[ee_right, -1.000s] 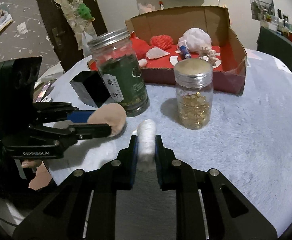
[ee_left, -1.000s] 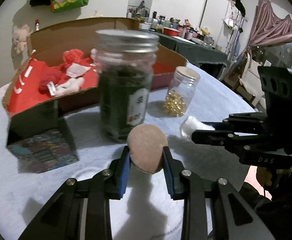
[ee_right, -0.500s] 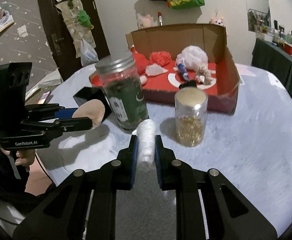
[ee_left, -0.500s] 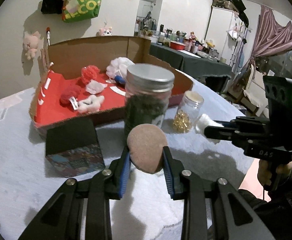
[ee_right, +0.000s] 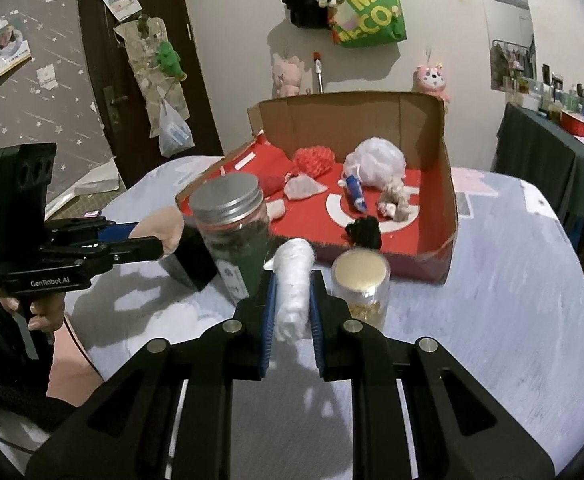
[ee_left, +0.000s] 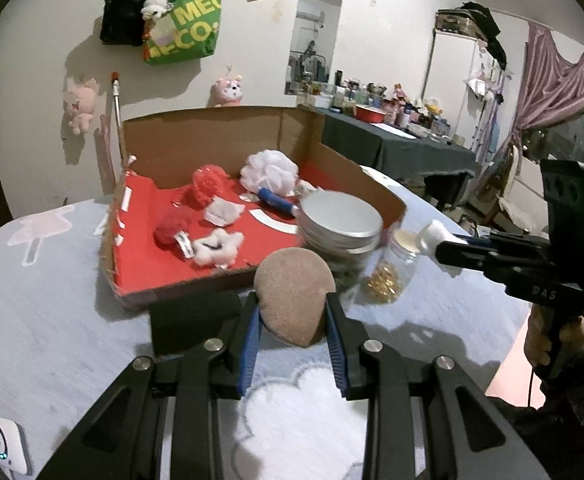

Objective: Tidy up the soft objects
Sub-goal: 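Lift and carry the beige puff and white fluffy item over the box with both grippers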

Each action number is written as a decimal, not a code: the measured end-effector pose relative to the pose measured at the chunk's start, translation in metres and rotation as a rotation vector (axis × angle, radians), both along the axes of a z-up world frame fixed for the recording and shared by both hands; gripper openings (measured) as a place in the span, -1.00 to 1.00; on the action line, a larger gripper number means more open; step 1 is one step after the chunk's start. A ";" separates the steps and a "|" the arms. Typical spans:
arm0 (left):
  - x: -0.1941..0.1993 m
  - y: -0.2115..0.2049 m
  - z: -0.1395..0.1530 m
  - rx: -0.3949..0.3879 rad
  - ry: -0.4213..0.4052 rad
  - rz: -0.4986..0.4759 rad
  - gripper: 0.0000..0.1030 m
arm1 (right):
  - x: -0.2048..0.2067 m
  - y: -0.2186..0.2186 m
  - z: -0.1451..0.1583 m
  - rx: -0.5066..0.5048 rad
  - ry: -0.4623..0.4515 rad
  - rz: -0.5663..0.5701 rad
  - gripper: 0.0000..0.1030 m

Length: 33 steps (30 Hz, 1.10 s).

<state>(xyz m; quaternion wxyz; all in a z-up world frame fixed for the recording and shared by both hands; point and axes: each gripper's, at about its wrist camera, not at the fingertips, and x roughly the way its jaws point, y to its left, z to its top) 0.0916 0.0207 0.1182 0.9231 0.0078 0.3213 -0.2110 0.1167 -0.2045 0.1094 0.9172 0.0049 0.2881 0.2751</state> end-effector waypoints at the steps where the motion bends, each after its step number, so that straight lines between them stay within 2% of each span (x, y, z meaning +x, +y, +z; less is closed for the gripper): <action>1: 0.002 0.002 0.001 -0.003 0.001 0.003 -0.37 | 0.002 0.000 0.001 0.001 -0.003 -0.001 -0.70; 7: 0.022 0.010 0.007 -0.006 0.011 0.007 -0.37 | 0.022 0.001 0.012 -0.008 -0.012 0.005 -0.70; 11: 0.048 0.008 0.007 0.004 0.051 -0.025 -0.37 | 0.041 0.000 0.015 -0.013 0.009 0.017 -0.70; 23: 0.127 -0.002 0.003 0.061 0.183 -0.159 -0.37 | 0.124 0.002 0.016 -0.063 0.142 0.068 -0.70; 33: 0.181 -0.021 -0.012 0.117 0.285 -0.267 -0.37 | 0.183 0.027 -0.004 -0.143 0.293 0.134 -0.70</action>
